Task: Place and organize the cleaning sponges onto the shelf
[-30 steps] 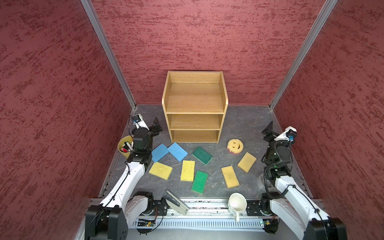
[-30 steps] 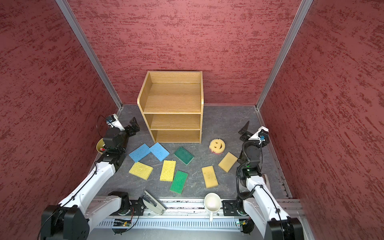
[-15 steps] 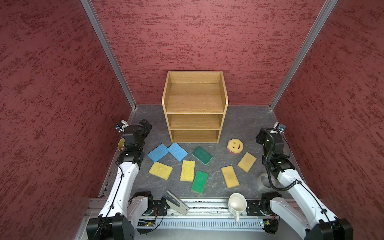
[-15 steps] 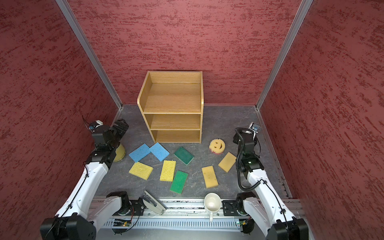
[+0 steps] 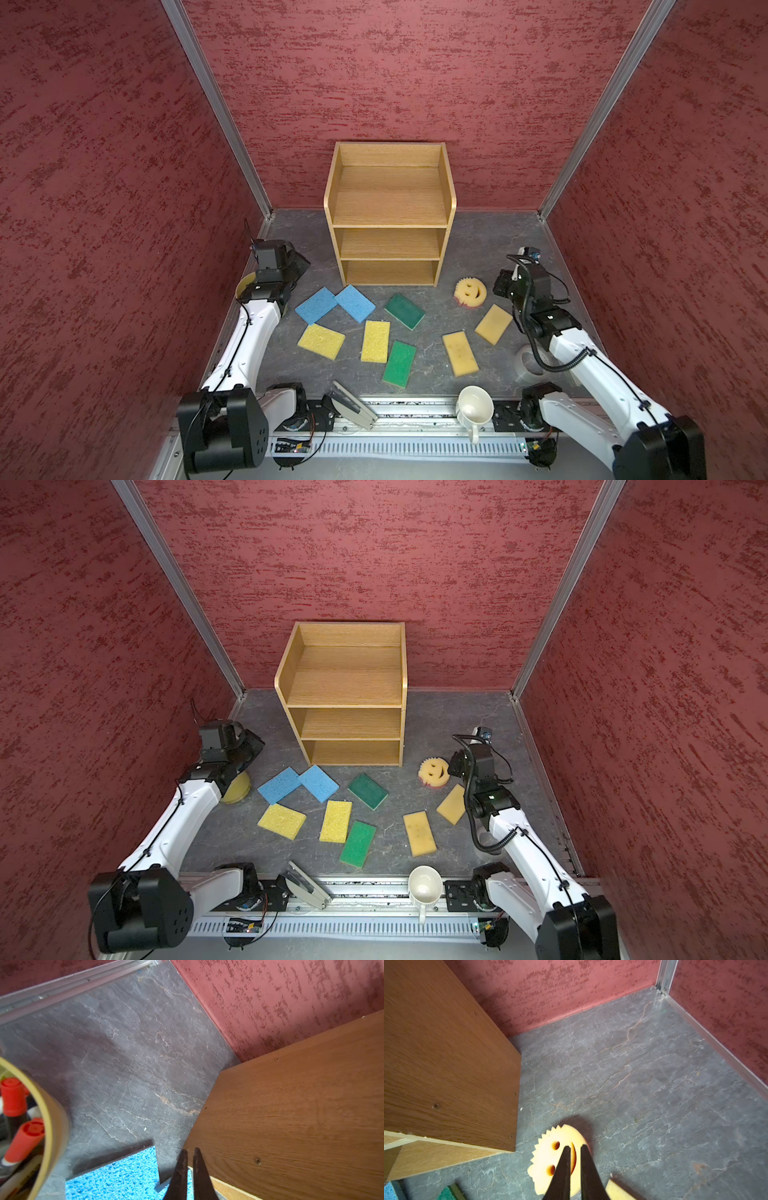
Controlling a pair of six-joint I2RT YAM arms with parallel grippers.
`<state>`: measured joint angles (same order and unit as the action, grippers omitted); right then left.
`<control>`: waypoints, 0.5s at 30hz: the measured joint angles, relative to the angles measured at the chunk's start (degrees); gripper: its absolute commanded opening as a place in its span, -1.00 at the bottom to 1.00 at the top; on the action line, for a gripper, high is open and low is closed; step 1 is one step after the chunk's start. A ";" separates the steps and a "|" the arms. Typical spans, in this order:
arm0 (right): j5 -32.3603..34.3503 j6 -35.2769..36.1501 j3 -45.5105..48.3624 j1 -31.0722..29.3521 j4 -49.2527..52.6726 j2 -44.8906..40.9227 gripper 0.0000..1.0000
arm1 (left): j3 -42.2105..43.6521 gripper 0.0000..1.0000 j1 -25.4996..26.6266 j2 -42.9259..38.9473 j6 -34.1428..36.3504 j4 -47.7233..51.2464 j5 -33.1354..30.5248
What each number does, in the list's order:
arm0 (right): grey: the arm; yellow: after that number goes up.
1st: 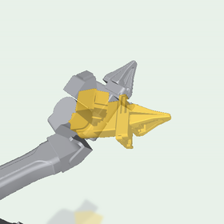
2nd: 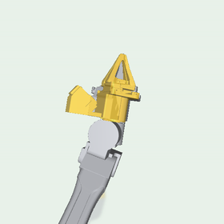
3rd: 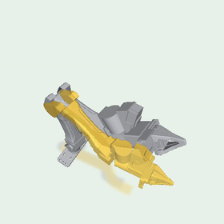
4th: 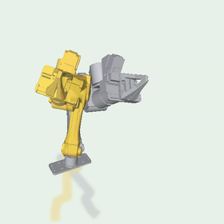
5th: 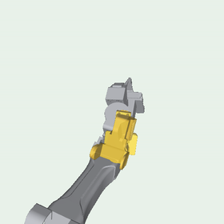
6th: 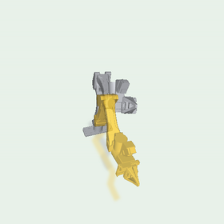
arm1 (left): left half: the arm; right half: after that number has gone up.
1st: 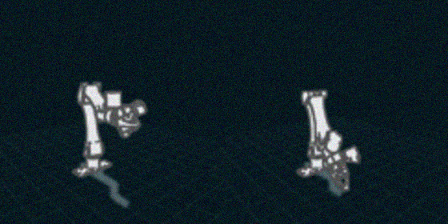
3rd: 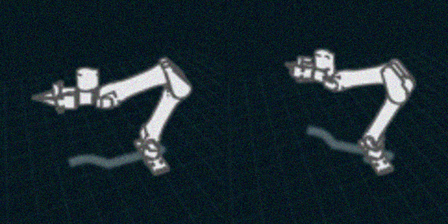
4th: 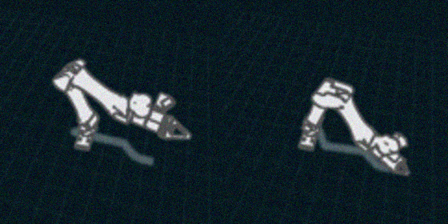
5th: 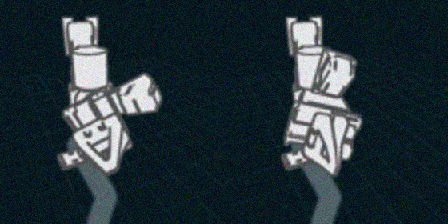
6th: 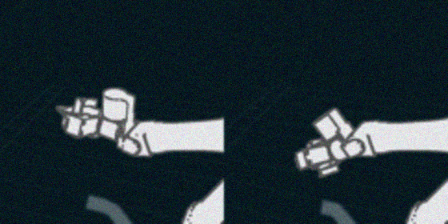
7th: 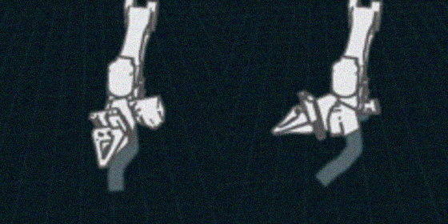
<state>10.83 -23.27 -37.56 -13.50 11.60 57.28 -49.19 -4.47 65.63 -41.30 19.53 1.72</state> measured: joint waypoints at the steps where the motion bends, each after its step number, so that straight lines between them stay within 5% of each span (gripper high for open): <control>1: -0.66 -0.42 -0.52 -0.02 0.76 0.94 -0.58 | 0.00 -0.87 0.24 0.07 0.00 0.02 0.31; 10: -7.45 -4.33 0.02 -1.57 5.73 5.97 -0.56 | 0.02 -0.97 2.64 1.01 0.00 0.48 1.62; 15: -8.22 -5.46 0.07 -8.79 8.04 7.74 -0.52 | 0.02 -0.93 3.61 0.24 0.04 2.10 0.63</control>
<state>2.61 -28.73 -37.50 -22.28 19.64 65.01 -49.17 -0.86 65.87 -41.25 21.63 2.35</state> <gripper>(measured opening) 0.230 0.046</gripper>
